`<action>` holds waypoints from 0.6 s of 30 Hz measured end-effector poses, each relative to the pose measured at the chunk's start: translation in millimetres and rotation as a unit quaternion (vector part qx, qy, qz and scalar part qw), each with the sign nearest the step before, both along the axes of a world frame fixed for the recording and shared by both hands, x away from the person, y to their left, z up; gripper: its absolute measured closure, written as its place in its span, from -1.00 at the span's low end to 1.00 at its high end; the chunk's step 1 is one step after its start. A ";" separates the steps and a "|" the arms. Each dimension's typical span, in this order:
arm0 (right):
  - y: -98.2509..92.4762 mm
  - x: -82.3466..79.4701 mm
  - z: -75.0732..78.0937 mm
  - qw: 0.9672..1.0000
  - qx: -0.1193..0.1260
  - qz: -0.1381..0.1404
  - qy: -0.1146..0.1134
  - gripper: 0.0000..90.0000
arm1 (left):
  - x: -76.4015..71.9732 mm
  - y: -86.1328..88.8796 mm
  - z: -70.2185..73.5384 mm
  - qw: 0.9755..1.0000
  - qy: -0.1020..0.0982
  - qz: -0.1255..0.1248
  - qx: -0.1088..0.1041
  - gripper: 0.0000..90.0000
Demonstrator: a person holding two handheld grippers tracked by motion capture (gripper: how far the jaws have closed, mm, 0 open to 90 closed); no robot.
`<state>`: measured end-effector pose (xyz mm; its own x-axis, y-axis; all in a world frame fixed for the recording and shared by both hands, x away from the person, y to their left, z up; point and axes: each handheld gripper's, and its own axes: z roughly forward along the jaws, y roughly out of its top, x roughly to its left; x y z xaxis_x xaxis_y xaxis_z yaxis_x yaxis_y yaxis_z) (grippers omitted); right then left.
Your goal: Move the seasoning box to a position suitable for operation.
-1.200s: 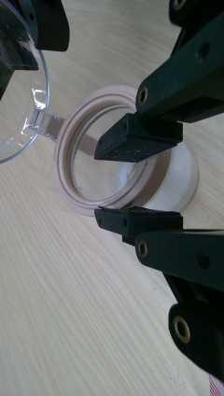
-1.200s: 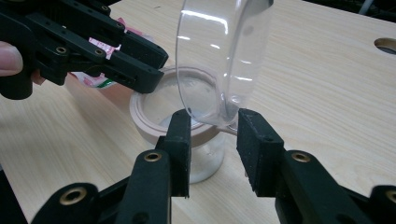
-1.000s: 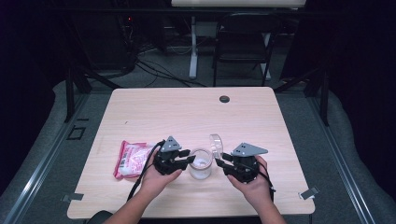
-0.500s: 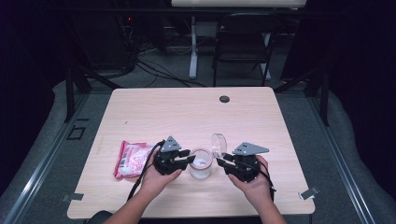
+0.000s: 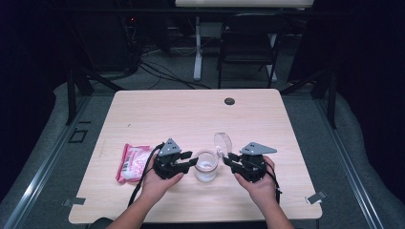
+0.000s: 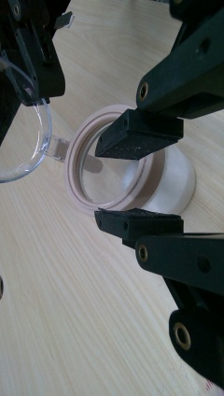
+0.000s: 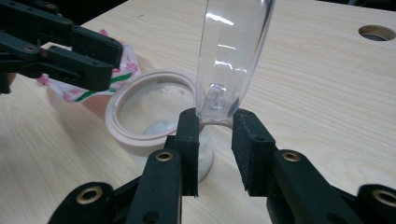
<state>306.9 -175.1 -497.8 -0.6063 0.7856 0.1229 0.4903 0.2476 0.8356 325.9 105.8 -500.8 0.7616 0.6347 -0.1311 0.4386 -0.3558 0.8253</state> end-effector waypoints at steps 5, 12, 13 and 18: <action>-3.3 8.1 -1.5 1.000 0.013 -0.006 0.004 0.63 | -2.3 11.1 3.2 1.000 -0.004 0.018 -0.002 0.40; -7.9 19.7 -0.9 1.000 0.022 -0.003 0.016 0.64 | -1.8 36.2 16.2 0.998 -0.013 0.055 -0.013 0.38; -7.9 20.6 -0.5 1.000 0.022 -0.003 0.018 0.64 | -2.9 41.4 18.8 0.998 -0.016 0.059 -0.009 0.38; -10.1 21.7 3.7 0.999 0.009 0.004 0.031 0.52 | -13.4 72.4 25.5 0.996 -0.036 0.080 0.025 0.35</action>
